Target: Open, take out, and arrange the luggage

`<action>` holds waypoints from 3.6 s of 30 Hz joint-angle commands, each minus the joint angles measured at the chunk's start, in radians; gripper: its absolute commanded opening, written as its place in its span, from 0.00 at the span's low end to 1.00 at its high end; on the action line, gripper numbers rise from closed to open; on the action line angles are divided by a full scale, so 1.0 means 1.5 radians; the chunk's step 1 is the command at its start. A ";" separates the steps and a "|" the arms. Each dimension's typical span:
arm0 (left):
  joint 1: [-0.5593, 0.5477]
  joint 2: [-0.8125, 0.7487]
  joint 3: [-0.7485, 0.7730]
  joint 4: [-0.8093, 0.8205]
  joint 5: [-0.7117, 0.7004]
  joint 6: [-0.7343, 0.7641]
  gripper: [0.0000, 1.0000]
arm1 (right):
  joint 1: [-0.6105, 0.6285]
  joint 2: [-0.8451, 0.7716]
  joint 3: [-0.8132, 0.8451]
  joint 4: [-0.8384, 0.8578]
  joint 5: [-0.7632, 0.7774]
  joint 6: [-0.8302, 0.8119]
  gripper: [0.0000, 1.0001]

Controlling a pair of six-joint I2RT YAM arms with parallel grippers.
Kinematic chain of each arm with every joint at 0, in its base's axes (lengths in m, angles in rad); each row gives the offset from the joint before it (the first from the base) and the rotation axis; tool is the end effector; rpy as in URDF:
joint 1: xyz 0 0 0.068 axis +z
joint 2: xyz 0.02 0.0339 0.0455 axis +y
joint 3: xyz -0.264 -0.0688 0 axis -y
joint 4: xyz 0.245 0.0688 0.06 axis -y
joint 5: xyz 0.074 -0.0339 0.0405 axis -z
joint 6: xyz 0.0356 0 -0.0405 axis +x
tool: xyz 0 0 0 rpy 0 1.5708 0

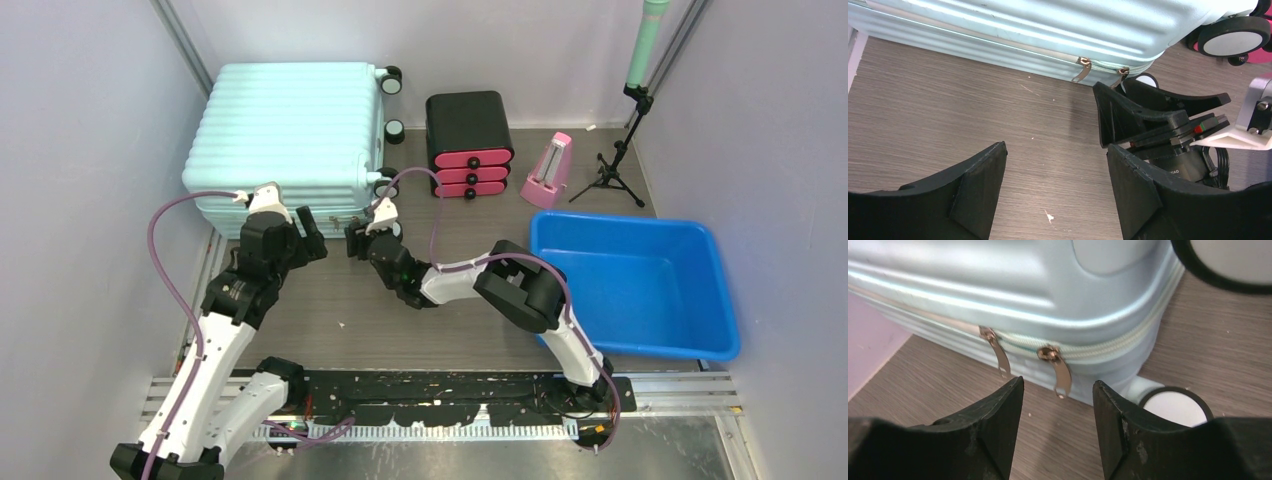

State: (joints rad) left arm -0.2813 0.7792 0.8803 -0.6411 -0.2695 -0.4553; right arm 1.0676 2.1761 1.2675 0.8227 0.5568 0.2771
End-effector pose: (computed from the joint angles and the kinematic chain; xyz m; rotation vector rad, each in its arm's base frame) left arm 0.1590 -0.0361 0.3277 -0.3410 2.0654 -0.1617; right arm 0.2441 0.4044 0.1653 -0.2316 1.6580 0.5633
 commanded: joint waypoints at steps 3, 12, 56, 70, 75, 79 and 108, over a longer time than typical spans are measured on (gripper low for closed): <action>-0.003 -0.012 0.000 0.019 -0.009 0.011 0.76 | 0.000 0.027 0.074 0.015 0.050 0.021 0.58; -0.003 -0.011 -0.002 0.014 -0.017 0.008 0.76 | 0.000 0.052 0.106 0.031 0.094 -0.015 0.41; -0.002 0.299 -0.173 0.596 0.081 -0.036 0.66 | -0.056 -0.063 -0.132 0.197 -0.099 -0.081 0.00; -0.017 0.167 0.032 0.176 0.008 -0.066 0.60 | -0.056 -0.107 -0.147 0.205 -0.122 -0.068 0.00; -0.022 0.229 0.183 0.163 0.188 0.219 0.63 | -0.056 -0.090 -0.154 0.252 -0.143 -0.085 0.00; -0.023 0.257 0.263 0.140 0.449 0.565 0.71 | -0.058 -0.088 -0.171 0.279 -0.177 -0.100 0.00; 0.001 0.655 0.595 -0.131 0.694 1.082 0.86 | -0.071 -0.035 -0.166 0.337 -0.254 -0.133 0.00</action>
State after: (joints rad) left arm -0.2878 1.7260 1.6878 -0.7822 0.7681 1.1206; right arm 0.9516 2.1166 1.0039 1.1980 0.1963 0.0982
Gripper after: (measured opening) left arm 0.865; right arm 0.036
